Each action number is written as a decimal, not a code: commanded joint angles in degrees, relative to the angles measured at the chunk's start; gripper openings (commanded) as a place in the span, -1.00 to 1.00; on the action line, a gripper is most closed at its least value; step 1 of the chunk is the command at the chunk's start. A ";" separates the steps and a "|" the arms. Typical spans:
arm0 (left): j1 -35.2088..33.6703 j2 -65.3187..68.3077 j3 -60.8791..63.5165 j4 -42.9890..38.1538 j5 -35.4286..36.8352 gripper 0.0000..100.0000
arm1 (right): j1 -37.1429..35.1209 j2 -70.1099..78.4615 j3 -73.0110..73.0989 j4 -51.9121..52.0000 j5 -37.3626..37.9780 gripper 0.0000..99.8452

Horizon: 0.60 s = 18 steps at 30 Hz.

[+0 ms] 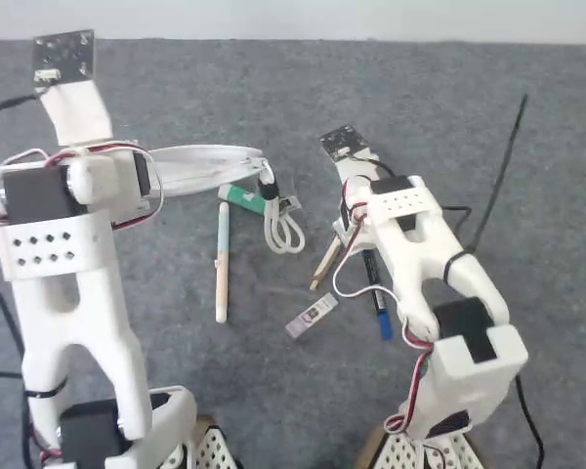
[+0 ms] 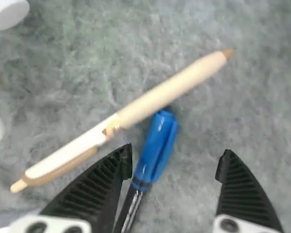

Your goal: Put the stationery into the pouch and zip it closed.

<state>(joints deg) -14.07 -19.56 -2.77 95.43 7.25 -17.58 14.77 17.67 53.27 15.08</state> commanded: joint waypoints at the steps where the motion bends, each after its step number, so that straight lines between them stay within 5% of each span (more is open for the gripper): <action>1: -0.09 -0.62 -2.68 0.44 0.70 -0.98 | -0.31 2.42 -5.63 -0.66 1.32 -0.45; 18: -0.09 -0.62 -2.68 0.35 0.70 -0.98 | -0.31 12.62 -18.20 8.31 1.58 -0.99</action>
<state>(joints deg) -14.07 -19.56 -2.77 95.43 7.25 -16.97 27.34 1.05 60.66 15.87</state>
